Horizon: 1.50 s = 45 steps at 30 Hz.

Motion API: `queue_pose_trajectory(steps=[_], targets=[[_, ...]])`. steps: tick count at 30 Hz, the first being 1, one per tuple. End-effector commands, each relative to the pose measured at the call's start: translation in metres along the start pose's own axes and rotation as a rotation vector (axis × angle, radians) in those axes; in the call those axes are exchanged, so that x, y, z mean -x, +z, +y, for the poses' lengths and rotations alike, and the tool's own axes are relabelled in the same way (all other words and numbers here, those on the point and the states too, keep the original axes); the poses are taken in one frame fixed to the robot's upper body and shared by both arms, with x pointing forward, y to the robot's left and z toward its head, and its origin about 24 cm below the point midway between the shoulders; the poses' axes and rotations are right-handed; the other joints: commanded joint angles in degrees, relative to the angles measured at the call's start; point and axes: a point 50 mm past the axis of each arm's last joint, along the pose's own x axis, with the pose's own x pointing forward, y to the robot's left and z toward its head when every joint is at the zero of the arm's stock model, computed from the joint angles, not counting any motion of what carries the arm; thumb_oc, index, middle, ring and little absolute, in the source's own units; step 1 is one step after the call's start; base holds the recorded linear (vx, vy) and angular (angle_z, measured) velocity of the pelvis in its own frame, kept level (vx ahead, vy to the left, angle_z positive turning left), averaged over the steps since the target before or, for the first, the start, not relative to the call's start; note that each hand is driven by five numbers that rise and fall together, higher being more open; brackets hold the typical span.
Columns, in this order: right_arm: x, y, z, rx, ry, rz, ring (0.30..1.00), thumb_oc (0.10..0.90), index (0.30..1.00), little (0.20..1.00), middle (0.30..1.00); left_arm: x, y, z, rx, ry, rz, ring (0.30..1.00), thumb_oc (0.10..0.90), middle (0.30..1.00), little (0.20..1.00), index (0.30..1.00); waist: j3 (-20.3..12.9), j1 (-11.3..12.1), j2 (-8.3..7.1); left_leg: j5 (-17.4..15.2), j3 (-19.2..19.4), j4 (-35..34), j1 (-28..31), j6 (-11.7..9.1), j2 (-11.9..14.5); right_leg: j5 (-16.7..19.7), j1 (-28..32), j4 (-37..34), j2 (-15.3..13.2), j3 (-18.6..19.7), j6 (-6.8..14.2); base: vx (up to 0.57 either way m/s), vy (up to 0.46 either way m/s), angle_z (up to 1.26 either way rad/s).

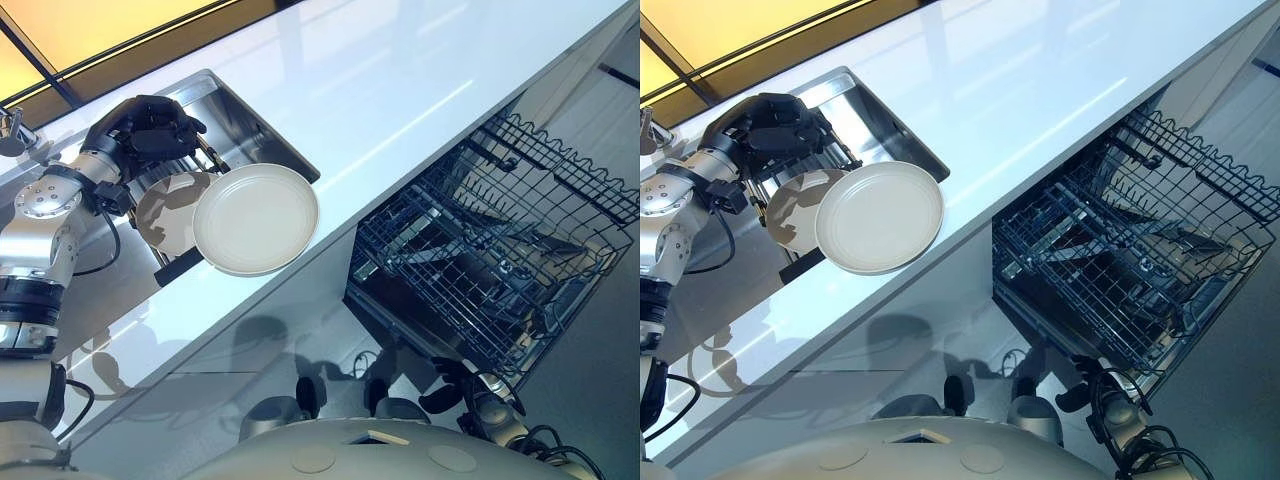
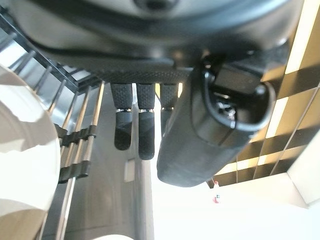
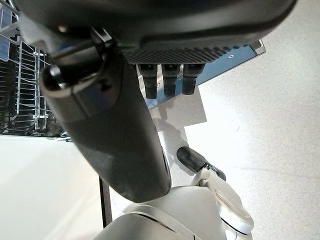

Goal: Pick up plates and place into dishwasher.

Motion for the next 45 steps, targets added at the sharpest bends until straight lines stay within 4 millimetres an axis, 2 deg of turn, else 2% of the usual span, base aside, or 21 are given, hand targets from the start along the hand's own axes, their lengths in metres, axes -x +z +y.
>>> queue_pose_trajectory(steps=[1,4,8,15,20,30,37,45], targets=[[0.003,-0.005,-0.015,0.009,-0.061,-0.012,0.900,0.800,0.900,0.900,0.900,0.017,0.060,0.058,-0.116,0.396,-0.287,0.900,0.800,0.900,0.900,0.900,-3.80,-0.66,2.14,-6.75,-1.95,4.81,-2.24,-0.95,-0.97,-6.55,-4.59,6.88,3.61,-1.17,0.62,0.00,0.000,0.00],[0.004,-0.010,-0.013,0.001,-0.064,0.007,0.900,0.800,0.900,0.900,0.900,0.035,0.091,0.077,-0.414,0.659,-0.433,0.900,0.800,0.900,0.900,0.900,-3.81,-0.64,2.09,-6.78,-1.94,5.04,-2.46,-1.04,-0.96,-6.63,-4.46,6.77,3.54,-1.44,0.41,0.00,-0.022,0.01],[0.006,-0.017,-0.010,-0.038,-0.062,0.027,0.900,0.800,0.900,0.900,0.900,0.060,0.127,0.074,-0.757,0.829,-0.643,0.900,0.800,0.900,0.900,0.900,-3.97,0.29,1.81,-6.93,-2.12,5.27,-2.88,-1.11,-0.94,-6.87,-4.43,6.74,3.39,-1.79,0.10,0.00,-0.054,0.03],[0.007,-0.020,0.001,-0.009,-0.030,0.036,0.900,0.800,0.900,0.900,0.900,0.088,0.089,0.039,-1.000,0.932,-0.729,0.900,0.800,0.900,0.900,0.900,-4.21,1.70,1.46,-7.06,-3.31,4.19,-1.93,-0.72,-0.69,-8.22,-4.09,7.88,3.76,-2.23,-0.67,0.00,-0.011,0.03],[0.005,-0.016,0.000,0.033,-0.016,0.027,0.900,0.800,0.900,0.900,0.900,0.096,0.085,0.027,-1.227,0.963,-0.805,0.900,0.800,0.900,0.900,0.900,-4.59,2.32,1.15,-7.00,-3.93,4.26,-1.81,-0.65,-0.10,-9.33,-4.36,9.74,4.03,-2.52,-1.11,0.00,-0.033,0.05],[0.004,-0.019,-0.011,0.085,-0.024,0.060,0.900,0.800,0.900,0.900,0.900,0.090,0.068,0.010,-1.438,0.760,-0.786,0.900,0.800,0.900,0.900,0.900,-4.74,4.14,0.91,-6.89,-6.01,5.42,-2.13,-1.29,0.42,-10.39,-3.72,10.98,4.43,-4.27,-2.06,0.00,-0.055,0.09],[0.003,-0.015,-0.014,0.111,-0.014,0.058,0.900,0.800,0.900,0.900,0.900,0.086,0.059,0.001,-1.510,0.663,-0.750,0.900,0.800,0.900,0.900,0.900,-4.41,5.07,1.58,-6.39,-7.39,5.23,-2.44,-1.77,0.47,-11.19,-3.60,11.91,4.21,-5.87,-2.56,-0.02,-0.022,0.15],[0.002,-0.009,-0.016,0.127,-0.016,0.037,0.900,0.800,0.900,0.900,0.900,0.078,0.048,-0.010,-1.584,0.529,-0.717,0.900,0.800,0.900,0.900,0.900,-4.45,5.01,2.40,-5.57,-7.76,4.11,-2.30,-2.31,0.64,-11.57,-3.61,12.34,3.94,-6.72,-2.54,-0.02,-0.004,0.12]])
